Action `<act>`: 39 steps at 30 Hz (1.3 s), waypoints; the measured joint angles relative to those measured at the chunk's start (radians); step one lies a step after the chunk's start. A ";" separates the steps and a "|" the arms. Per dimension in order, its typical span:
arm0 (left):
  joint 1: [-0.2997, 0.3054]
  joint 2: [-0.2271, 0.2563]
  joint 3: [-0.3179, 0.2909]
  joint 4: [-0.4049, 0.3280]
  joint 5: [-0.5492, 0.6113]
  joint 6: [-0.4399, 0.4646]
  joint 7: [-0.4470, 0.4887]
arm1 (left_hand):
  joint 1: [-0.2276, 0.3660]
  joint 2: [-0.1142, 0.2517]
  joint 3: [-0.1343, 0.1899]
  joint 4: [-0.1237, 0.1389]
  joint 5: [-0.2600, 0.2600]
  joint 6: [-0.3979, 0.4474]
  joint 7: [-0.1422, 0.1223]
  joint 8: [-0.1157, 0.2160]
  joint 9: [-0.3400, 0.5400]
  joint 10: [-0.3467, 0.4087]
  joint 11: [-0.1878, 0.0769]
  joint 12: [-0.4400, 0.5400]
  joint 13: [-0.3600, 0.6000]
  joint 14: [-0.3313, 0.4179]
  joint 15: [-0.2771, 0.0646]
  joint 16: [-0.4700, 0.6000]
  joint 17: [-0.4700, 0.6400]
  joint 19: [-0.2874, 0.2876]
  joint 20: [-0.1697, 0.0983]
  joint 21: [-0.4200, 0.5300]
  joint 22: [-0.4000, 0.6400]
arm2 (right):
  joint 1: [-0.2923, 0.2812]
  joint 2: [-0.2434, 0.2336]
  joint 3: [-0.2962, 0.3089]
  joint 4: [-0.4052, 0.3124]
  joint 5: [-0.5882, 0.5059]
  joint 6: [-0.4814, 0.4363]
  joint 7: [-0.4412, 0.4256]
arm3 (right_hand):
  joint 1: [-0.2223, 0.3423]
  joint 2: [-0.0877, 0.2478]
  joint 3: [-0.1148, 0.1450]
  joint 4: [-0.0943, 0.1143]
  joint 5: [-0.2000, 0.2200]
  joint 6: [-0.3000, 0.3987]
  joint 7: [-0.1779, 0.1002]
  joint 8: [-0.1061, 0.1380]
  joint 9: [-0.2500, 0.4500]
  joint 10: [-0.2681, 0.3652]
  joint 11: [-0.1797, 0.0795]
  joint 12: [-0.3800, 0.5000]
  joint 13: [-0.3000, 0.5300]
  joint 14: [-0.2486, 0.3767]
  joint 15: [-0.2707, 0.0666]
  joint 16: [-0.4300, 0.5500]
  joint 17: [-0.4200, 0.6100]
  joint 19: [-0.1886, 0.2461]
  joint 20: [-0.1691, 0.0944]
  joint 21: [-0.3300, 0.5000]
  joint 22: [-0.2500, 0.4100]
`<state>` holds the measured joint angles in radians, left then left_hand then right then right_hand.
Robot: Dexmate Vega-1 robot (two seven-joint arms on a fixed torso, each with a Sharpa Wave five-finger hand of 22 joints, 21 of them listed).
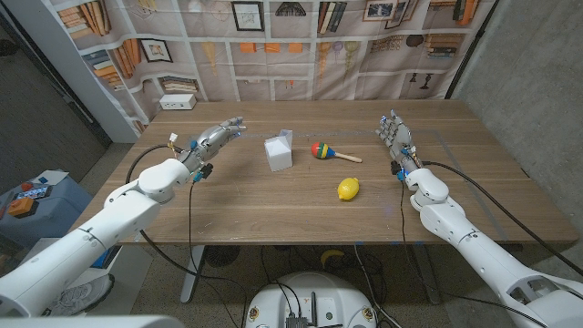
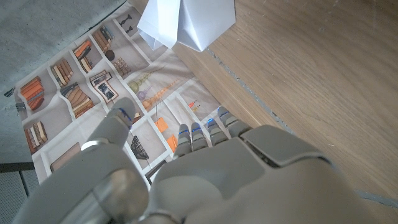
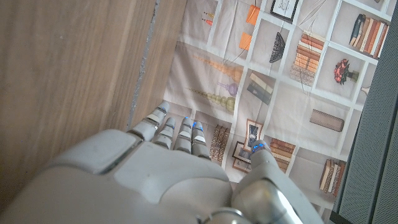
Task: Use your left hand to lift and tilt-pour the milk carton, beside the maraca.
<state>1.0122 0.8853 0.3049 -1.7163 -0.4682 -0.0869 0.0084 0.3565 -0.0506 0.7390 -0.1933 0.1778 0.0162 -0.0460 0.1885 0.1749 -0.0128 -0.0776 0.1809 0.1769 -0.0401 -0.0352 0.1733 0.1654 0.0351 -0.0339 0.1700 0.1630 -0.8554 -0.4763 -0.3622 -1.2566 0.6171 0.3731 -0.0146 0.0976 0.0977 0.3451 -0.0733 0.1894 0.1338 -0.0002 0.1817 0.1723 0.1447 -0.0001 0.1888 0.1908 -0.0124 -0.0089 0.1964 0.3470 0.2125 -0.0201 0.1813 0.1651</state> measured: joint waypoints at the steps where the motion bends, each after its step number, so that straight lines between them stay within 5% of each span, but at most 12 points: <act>1: -0.004 0.007 0.002 -0.003 0.004 0.006 -0.005 | 0.012 -0.004 0.002 0.001 0.000 -0.012 0.001 0.000 0.000 -0.011 0.002 0.000 0.002 -0.010 0.001 0.000 0.000 -0.011 0.000 0.000 0.000 | 0.001 0.001 0.000 0.003 0.000 0.001 0.002 | 0.000 0.000 0.000 0.000 0.000 0.000 0.000 0.000 0.000 0.000 0.000 0.000 0.000 0.000 0.000 0.000 -0.003 0.000 0.000 0.000 0.000; 18: -0.046 0.071 0.032 -0.014 0.049 0.057 -0.076 | 0.110 -0.076 0.002 0.002 0.000 -0.146 0.024 -0.004 0.005 -0.154 0.031 -0.004 0.003 -0.124 0.010 0.000 0.005 -0.201 0.006 -0.004 0.001 | 0.001 0.008 -0.004 0.015 -0.003 0.012 -0.003 | 0.000 0.000 0.000 0.000 0.000 -0.004 -0.004 0.000 0.000 0.000 0.000 0.000 0.000 0.000 0.000 0.004 -0.004 0.000 0.000 0.000 0.000; 39: -0.159 0.091 0.126 0.038 0.152 0.103 -0.187 | 0.147 -0.091 -0.005 0.010 0.000 -0.190 0.033 -0.004 0.005 -0.161 0.038 -0.004 0.003 -0.130 0.016 0.000 0.005 -0.205 0.020 -0.003 0.002 | -0.031 0.012 -0.004 -0.016 -0.017 0.022 -0.042 | 0.000 0.000 -0.004 -0.004 0.000 -0.009 -0.009 0.000 0.000 0.000 0.000 0.000 0.000 0.000 0.000 0.004 -0.013 0.000 0.000 0.000 0.000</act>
<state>0.8528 0.9763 0.4310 -1.6784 -0.3166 0.0156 -0.1787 0.5032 -0.1418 0.7339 -0.1835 0.1777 -0.1735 -0.0125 0.1847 0.1794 -0.1738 -0.0392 0.1773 0.1794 -0.1699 -0.0197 0.1734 0.1701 -0.1699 -0.0136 0.1665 0.1655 -0.8861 -0.4639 -0.3659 -1.2722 0.6004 0.3950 -0.0564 0.0976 0.0977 0.3410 -0.0773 0.1894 0.1246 -0.0094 0.1817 0.1724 0.1446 -0.0001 0.1887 0.1910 -0.0124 -0.0089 0.2002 0.3338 0.2123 -0.0198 0.1813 0.1650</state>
